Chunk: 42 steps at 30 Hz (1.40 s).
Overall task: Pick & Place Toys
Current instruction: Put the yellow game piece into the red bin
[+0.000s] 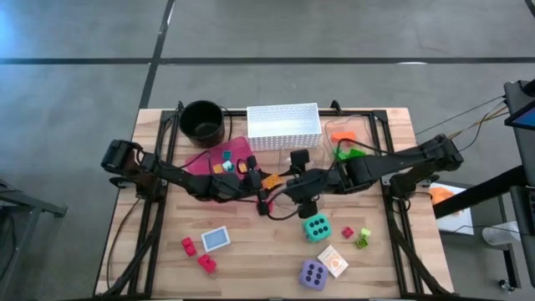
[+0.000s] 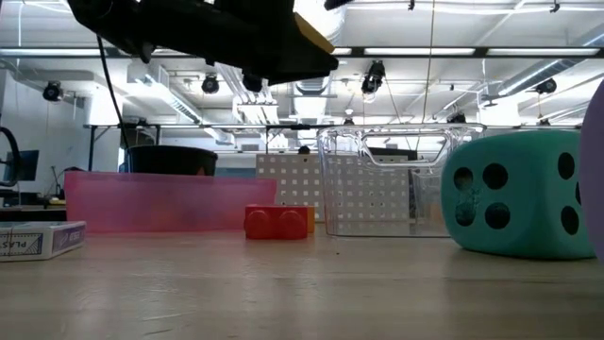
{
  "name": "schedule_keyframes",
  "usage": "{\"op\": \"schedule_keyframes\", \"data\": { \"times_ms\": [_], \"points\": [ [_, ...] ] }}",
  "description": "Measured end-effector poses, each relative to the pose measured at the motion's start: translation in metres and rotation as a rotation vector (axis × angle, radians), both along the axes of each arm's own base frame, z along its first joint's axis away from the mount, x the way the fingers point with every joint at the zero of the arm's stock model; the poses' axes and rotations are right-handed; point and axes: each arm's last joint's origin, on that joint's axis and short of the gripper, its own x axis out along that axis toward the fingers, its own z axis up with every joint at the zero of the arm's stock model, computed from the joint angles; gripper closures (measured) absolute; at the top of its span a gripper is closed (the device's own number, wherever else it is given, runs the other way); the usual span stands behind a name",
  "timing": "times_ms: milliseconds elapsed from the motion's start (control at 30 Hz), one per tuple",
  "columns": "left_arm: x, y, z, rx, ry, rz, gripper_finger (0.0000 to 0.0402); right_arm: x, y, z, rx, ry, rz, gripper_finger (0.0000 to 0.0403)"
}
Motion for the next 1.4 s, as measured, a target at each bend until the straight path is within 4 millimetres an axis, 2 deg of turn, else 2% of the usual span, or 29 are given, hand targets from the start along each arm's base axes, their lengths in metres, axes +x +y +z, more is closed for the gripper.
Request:
{"op": "schedule_keyframes", "data": {
  "times_ms": [367, 500, 667, 767, 1033, 1133, 1200, 1400],
  "points": [
    [-0.017, 0.004, 0.029, -0.093, -0.025, 0.033, 0.0277, -0.017, -0.004, -0.007, 0.107, 0.171, -0.168, 0.0183],
    [-0.031, 0.013, 0.036, -0.114, 0.053, 0.118, 0.0277, -0.019, -0.005, -0.012, 0.158, 0.182, -0.233, 0.0184],
    [-0.052, 0.028, 0.036, -0.166, 0.185, 0.256, 0.0277, -0.019, -0.004, -0.020, 0.204, 0.194, -0.278, 0.0183],
    [-0.063, 0.040, 0.026, -0.223, 0.234, 0.354, 0.0277, -0.018, -0.004, -0.026, 0.199, 0.212, -0.281, 0.0183],
    [-0.096, 0.070, -0.036, -0.384, 0.317, 0.575, 0.0277, -0.018, -0.004, -0.038, 0.184, 0.248, -0.286, 0.0183],
    [-0.105, 0.074, -0.051, -0.428, 0.324, 0.577, 0.0277, -0.018, -0.004, -0.040, 0.183, 0.252, -0.287, 0.0183],
    [-0.110, 0.073, -0.058, -0.453, 0.342, 0.547, 0.0277, -0.018, -0.004, -0.041, 0.183, 0.250, -0.287, 0.0183],
    [-0.113, 0.074, -0.062, -0.455, 0.354, 0.530, 0.0277, -0.018, -0.004, -0.041, 0.179, 0.249, -0.285, 0.0183]
  ]
}}
